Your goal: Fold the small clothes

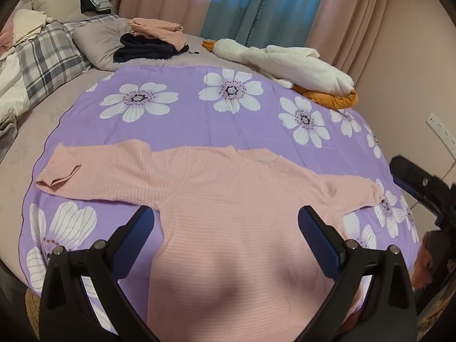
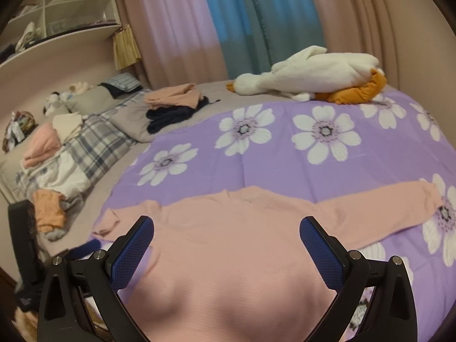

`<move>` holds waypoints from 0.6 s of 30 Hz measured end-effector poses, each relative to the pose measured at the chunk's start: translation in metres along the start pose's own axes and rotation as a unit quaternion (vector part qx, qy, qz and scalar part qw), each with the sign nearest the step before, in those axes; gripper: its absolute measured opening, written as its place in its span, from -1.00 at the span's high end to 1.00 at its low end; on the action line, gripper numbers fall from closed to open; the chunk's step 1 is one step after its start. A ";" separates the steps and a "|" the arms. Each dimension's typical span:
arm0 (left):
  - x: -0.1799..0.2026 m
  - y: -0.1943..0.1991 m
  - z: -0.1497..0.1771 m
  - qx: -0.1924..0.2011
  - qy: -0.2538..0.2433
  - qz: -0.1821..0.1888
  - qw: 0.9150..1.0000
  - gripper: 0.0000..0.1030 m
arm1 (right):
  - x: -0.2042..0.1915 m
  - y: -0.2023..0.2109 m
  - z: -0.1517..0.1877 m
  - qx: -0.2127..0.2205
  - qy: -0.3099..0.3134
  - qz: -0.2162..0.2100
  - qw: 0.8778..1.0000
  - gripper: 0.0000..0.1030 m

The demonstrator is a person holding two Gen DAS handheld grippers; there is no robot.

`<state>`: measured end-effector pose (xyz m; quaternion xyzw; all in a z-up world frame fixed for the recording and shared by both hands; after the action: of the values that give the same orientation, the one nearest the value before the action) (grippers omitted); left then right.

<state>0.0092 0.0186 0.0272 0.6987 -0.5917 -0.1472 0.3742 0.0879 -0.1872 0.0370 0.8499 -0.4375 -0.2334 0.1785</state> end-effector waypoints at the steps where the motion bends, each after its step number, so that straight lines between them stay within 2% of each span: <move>1: 0.001 0.000 -0.001 -0.001 -0.001 0.001 1.000 -0.95 | 0.000 -0.001 -0.006 -0.002 0.001 -0.003 1.000 -0.98; 8: 0.002 -0.013 -0.008 -0.011 0.008 0.010 1.000 -0.95 | 0.009 -0.008 -0.028 -0.008 -0.001 -0.049 0.999 -0.98; 12: 0.005 -0.031 -0.007 -0.031 0.008 0.008 0.999 -0.86 | 0.041 -0.017 -0.039 -0.011 -0.028 -0.019 0.999 -0.98; 18: 0.015 -0.065 -0.010 -0.057 0.006 0.008 0.998 -0.71 | 0.124 -0.029 -0.047 -0.016 -0.109 0.048 0.993 -0.95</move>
<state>0.0656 0.0095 -0.0079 0.6722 -0.5858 -0.1732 0.4183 0.1960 -0.2686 0.0313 0.7944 -0.4907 -0.3229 0.1546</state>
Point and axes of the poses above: each gripper's, at about its wrist camera, not at the fingertips, and y roughly against the way its jaws point, x to its right, z to its underside, the point moved 1 cm from there along -y, roughly the way its jaws point, and after that the axes turned 1 degree about y, right-handed, at the moved point
